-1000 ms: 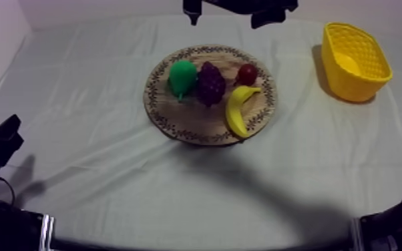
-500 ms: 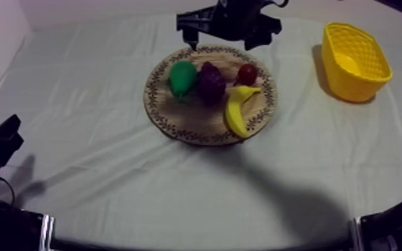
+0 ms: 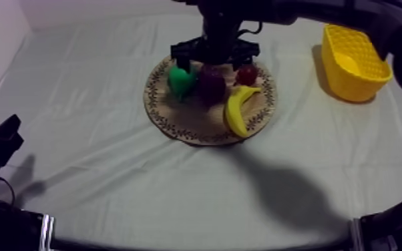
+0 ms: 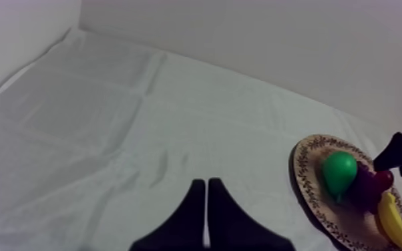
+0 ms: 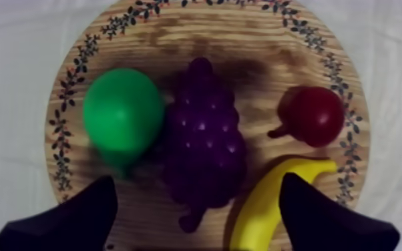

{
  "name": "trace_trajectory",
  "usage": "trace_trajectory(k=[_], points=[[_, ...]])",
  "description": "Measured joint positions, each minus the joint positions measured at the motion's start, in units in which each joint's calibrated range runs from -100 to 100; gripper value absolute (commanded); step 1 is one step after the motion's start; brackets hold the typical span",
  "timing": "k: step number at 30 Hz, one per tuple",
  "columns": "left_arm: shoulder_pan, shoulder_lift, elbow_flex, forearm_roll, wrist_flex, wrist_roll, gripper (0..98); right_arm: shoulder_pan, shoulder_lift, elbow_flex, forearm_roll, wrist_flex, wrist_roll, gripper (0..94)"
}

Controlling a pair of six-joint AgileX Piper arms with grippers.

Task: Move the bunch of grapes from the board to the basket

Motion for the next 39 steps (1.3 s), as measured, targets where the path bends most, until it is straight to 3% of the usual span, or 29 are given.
trace_trajectory(k=[23, 32, 39], points=[[0.0, 0.0, 0.0, 0.00, 0.0, 0.0, 0.1, 2.0, 10.9, -6.9, -0.9, -1.7, 1.8, 81.8], [0.0, 0.0, 0.0, 0.00, 0.0, 0.0, 0.1, 2.2, 11.4, -7.2, -1.3, -2.1, 2.2, 74.7], [0.0, 0.0, 0.0, 0.00, 0.0, 0.0, 0.1, 2.6, 12.1, -6.0, -2.1, -5.0, 3.2, 60.9]])
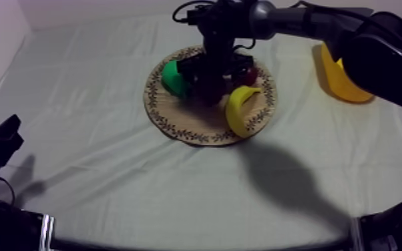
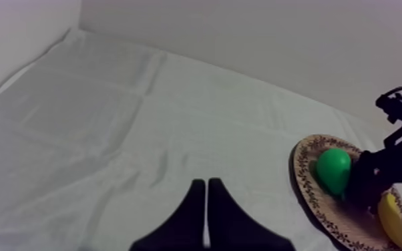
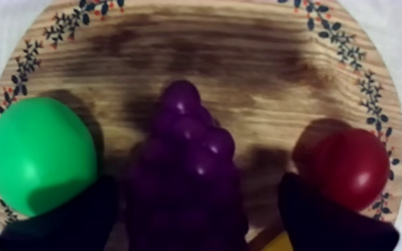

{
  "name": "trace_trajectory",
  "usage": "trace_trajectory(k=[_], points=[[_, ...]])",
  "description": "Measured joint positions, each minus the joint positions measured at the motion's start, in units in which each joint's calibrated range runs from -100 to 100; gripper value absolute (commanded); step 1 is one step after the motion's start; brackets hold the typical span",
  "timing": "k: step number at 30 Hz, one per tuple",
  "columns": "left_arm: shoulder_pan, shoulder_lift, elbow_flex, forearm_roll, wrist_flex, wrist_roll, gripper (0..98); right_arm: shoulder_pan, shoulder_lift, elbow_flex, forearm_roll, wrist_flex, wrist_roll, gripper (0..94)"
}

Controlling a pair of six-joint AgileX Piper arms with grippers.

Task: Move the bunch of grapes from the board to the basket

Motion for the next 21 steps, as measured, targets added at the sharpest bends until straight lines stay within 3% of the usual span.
trace_trajectory(k=[10, 21], points=[[0.0, 0.0, 0.0, 0.00, 0.0, 0.0, 0.1, 0.3, 0.0, 0.6, -0.4, -2.4, 1.0, 32.3], [0.0, 0.0, 0.0, 0.00, 0.0, 0.0, 0.1, 0.2, -1.3, 2.3, 0.1, -3.2, 1.0, 27.3]])
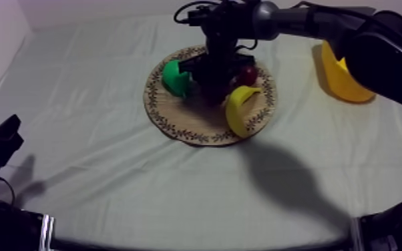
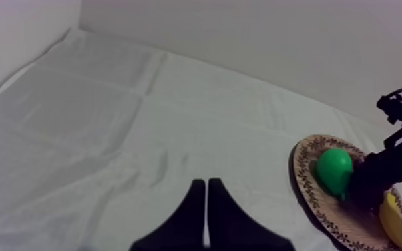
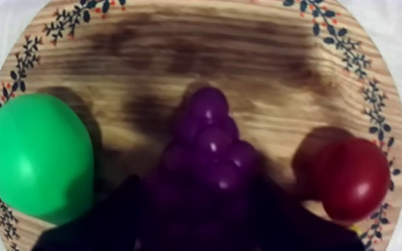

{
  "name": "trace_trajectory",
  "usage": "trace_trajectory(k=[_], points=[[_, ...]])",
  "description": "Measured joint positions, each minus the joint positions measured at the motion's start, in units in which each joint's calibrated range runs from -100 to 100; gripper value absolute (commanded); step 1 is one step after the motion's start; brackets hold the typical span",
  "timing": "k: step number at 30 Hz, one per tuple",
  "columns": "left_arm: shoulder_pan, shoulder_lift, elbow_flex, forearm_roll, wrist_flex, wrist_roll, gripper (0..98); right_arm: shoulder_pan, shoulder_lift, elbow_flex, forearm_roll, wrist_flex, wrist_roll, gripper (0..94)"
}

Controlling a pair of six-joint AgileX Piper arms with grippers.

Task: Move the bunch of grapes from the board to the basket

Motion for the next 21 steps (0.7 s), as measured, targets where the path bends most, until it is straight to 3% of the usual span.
trace_trajectory(k=[9, 21], points=[[0.0, 0.0, 0.0, 0.00, 0.0, 0.0, 0.1, 0.0, -7.7, 5.5, 0.2, -0.2, 0.6, 27.4], [0.0, 0.0, 0.0, 0.00, 0.0, 0.0, 0.1, -0.6, -24.6, 18.1, 2.6, 2.3, 3.5, 25.4]])
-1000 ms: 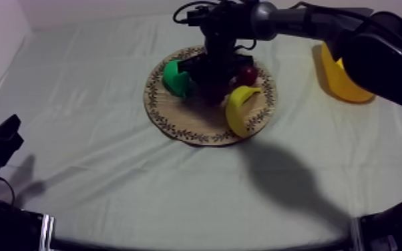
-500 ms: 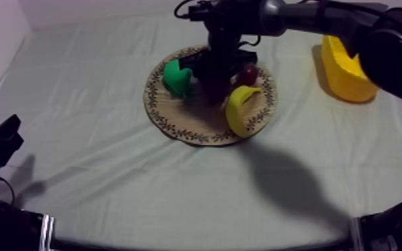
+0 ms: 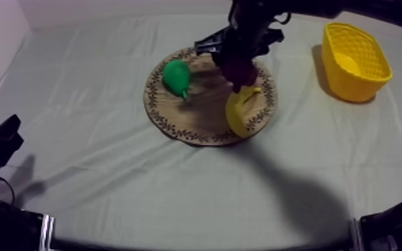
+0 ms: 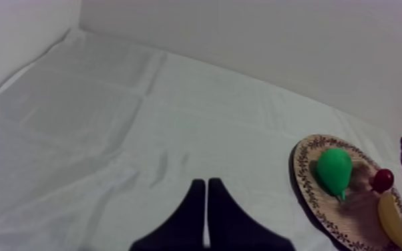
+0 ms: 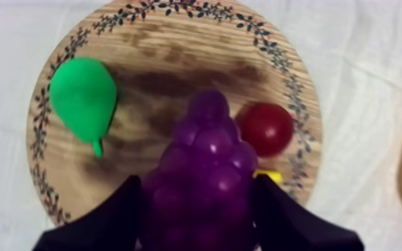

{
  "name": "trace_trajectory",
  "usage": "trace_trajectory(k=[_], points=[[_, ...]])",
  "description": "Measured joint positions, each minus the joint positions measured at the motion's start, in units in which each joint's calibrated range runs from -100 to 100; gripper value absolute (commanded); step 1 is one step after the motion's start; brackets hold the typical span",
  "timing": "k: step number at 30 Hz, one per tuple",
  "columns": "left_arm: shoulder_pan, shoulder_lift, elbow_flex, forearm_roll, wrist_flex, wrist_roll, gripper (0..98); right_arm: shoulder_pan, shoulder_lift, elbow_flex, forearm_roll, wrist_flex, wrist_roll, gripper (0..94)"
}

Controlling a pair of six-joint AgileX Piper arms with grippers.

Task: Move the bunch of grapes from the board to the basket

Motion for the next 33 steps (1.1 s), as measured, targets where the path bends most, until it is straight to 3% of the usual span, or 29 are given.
trace_trajectory(k=[14, 21, 33], points=[[0.0, 0.0, 0.0, 0.00, 0.0, 0.0, 0.1, 2.1, -21.3, 15.7, 0.2, 6.3, 2.9, 23.0], [0.0, 0.0, 0.0, 0.00, 0.0, 0.0, 0.1, 7.6, -28.8, 17.0, -1.6, 8.6, 5.5, 22.7], [0.0, 0.0, 0.0, 0.00, 0.0, 0.0, 0.1, 19.7, -29.1, 13.5, -1.8, 7.8, 8.9, 22.1]])
